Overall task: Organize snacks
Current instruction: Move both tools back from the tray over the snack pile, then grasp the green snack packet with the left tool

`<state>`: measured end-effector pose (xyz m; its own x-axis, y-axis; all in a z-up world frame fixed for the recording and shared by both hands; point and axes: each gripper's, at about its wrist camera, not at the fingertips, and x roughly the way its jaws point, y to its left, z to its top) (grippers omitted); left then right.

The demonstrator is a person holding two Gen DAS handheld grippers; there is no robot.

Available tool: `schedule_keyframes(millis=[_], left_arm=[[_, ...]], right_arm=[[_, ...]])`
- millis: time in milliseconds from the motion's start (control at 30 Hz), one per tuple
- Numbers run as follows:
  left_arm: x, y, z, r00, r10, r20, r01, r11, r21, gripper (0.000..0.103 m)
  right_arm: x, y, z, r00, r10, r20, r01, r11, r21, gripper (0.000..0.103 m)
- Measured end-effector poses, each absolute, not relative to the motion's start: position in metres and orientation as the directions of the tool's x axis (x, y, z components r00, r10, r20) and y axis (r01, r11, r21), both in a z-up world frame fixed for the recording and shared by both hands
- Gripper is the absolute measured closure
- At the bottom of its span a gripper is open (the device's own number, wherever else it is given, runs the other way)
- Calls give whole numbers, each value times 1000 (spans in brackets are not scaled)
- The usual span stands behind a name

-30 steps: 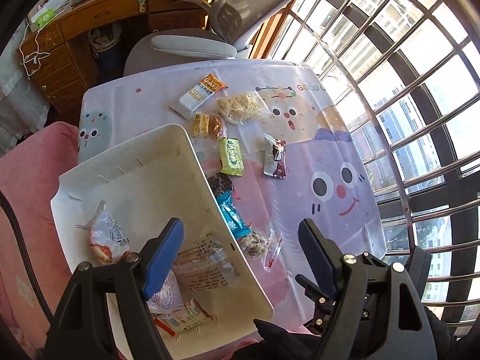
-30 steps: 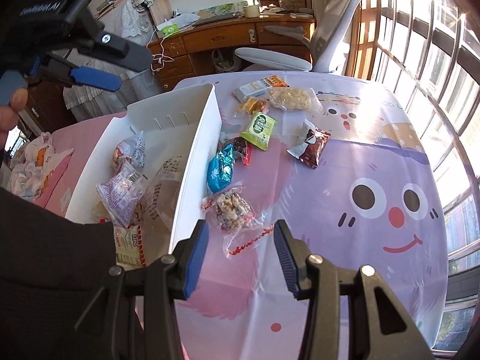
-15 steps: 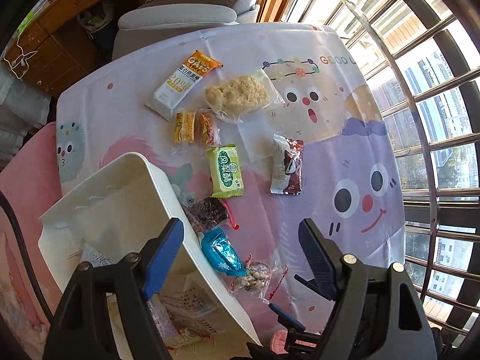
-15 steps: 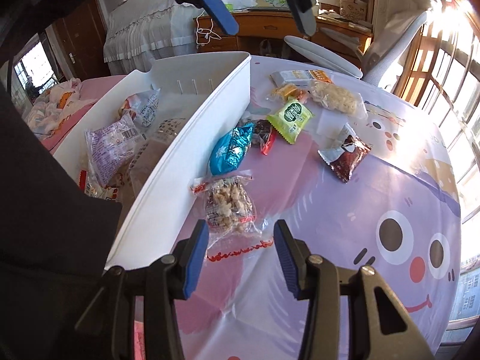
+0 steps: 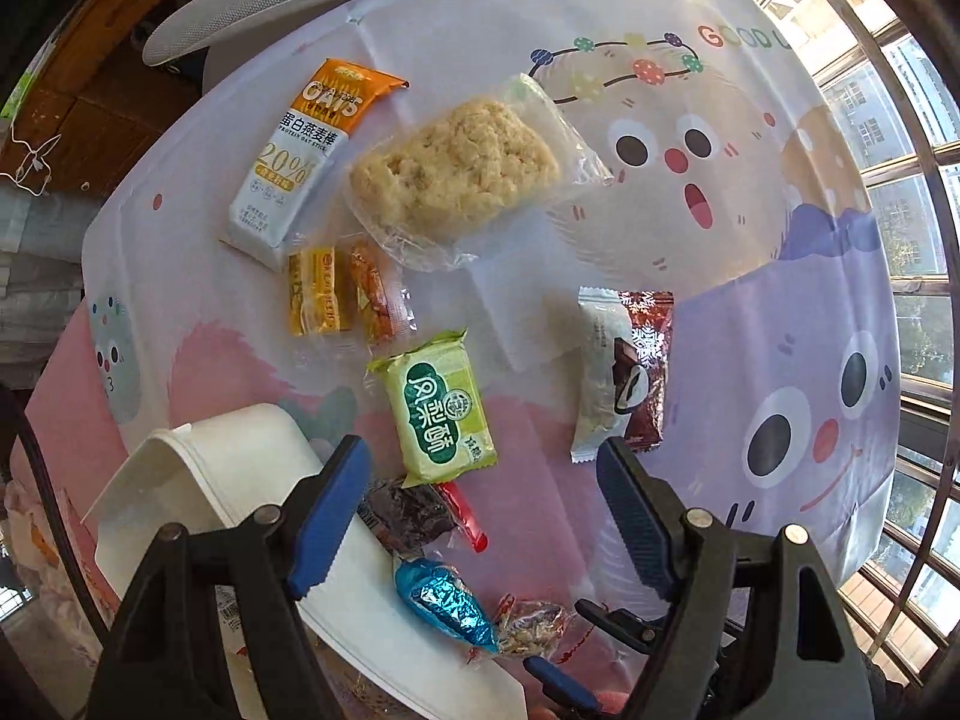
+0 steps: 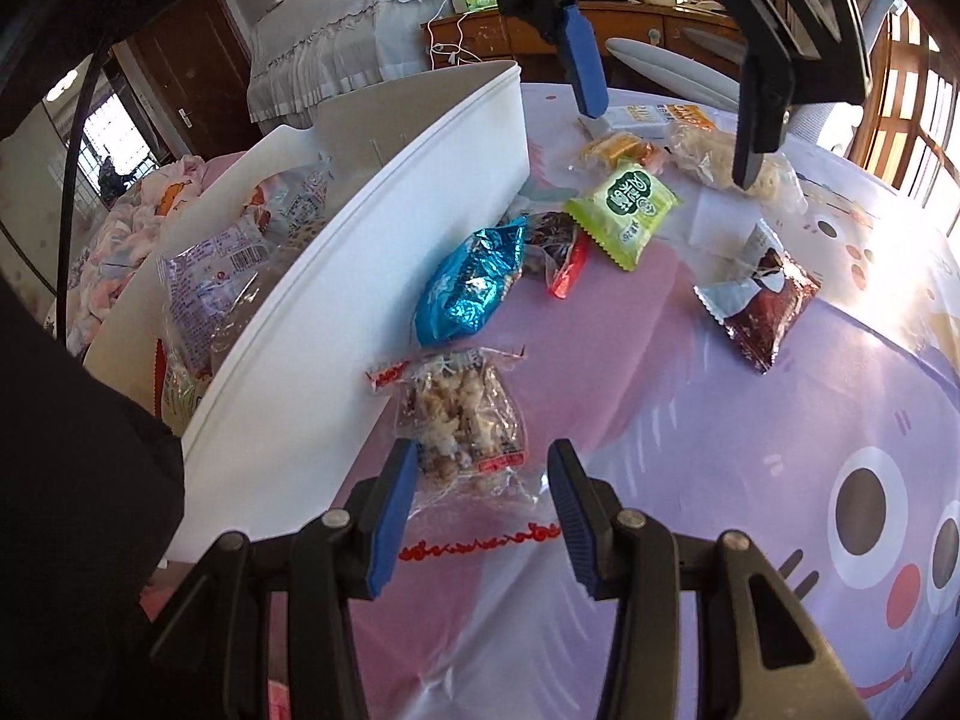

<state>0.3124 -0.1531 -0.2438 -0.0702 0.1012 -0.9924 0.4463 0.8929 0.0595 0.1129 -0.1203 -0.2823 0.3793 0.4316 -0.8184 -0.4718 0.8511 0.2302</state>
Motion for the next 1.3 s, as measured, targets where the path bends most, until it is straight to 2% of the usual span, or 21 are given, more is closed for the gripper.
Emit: schedule_keyframes(millis=[233,367,467,700,767,867,1300], left_arm=[[320,-165,-276,-86,188,-978,446,885,131,32],[322,-170,-288,-97,215,-972,439,885,152,36],[323,-174,-293,-101,233,-967,436,884,168,42],[328,-171,-301,-111,248,-962,417,891,182,58],[331,-170,-302,-122,234,-965,405,899,167,59],[333,-166,-303,-139,202,-970,389,912,134,67],[338,-134,-302,-160,123,-979,328,943,65,68]], right_arm=[[119,-122,-292,353,470,-809,-479,834,275,57],[123,-121,-293,358,486,-797,-495,823,279,52],[125,-120,-294,353,506,-787,-512,809,290,45],[126,-119,-293,353,526,-774,-530,794,298,39],[127,-118,-294,355,528,-771,-534,792,297,39],[127,-118,-294,360,527,-769,-537,792,291,40],[128,-111,-291,347,532,-772,-562,777,283,52]])
